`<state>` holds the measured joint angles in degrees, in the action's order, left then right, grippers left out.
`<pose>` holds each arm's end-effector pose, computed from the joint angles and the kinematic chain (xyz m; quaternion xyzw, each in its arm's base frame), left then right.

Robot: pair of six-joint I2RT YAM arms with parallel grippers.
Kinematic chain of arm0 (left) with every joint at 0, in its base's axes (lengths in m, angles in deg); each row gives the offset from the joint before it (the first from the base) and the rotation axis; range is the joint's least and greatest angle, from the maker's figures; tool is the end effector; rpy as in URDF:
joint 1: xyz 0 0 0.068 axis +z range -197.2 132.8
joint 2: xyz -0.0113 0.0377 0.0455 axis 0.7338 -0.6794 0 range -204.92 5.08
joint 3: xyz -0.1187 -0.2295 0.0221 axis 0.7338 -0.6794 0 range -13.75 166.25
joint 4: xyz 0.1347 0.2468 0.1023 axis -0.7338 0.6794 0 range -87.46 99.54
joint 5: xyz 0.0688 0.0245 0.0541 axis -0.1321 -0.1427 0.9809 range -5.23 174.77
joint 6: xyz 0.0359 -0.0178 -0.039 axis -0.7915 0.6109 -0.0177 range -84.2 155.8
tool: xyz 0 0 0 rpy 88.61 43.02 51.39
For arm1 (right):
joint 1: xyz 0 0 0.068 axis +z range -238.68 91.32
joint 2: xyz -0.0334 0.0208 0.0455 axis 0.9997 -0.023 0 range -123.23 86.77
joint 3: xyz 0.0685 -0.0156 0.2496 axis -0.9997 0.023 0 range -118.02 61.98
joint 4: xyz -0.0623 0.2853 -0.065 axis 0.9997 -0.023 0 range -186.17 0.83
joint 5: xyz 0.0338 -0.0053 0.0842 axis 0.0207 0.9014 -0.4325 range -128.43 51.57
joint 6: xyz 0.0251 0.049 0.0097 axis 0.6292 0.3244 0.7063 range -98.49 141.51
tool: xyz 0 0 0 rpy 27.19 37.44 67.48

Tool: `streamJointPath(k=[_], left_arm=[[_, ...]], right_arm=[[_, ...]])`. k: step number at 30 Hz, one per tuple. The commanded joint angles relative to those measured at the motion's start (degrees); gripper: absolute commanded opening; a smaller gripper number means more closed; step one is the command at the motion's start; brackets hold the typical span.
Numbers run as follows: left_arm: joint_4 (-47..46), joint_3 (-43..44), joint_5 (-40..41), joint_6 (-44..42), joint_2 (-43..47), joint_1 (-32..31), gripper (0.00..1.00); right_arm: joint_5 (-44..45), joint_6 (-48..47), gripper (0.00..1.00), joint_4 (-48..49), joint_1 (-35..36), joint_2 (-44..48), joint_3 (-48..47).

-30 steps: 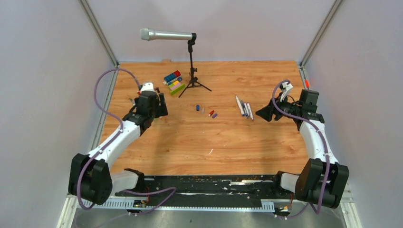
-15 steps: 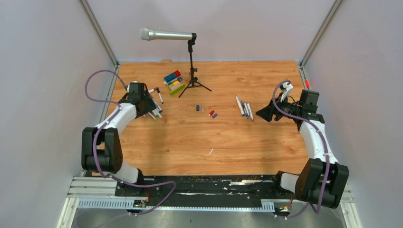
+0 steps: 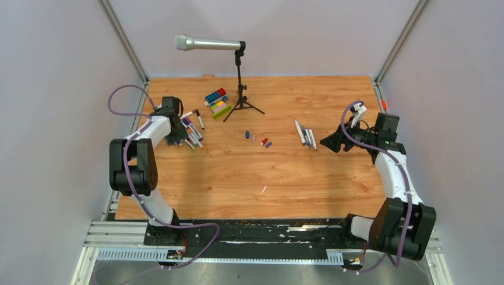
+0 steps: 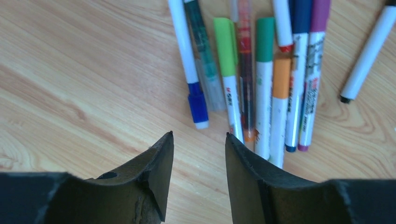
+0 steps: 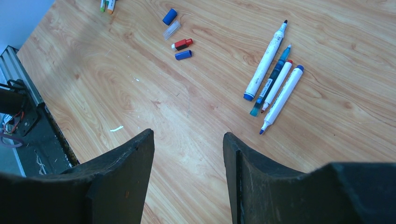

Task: Open the pen caps
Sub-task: Pick up the pen from the center of the board.

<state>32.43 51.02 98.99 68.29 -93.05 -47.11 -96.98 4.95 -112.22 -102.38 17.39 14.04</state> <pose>0.3765 0.0102 0.1550 -0.2983 0.9186 0.0516 0.2540 0.2859 -0.0359 0.2333 -0.2092 0.7994 0.3473 0.4433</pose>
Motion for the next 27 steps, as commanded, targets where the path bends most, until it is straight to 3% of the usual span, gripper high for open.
streamJointPath(k=[1,14,27], left_arm=[[1.4,2.5,1.6,-0.2,-1.8,2.6,0.50],[1.1,5.6,-3.4,-1.3,-5.1,3.6,0.44],[1.4,5.6,-2.6,-1.1,-6.6,3.8,0.40]], right_arm=[[-1.9,-0.3,0.57,1.9,-0.4,0.4,-0.2],[-2.0,-0.3,0.57,1.8,-0.5,0.5,-0.2],[-1.9,-0.4,0.57,1.7,-0.5,0.3,-0.2]])
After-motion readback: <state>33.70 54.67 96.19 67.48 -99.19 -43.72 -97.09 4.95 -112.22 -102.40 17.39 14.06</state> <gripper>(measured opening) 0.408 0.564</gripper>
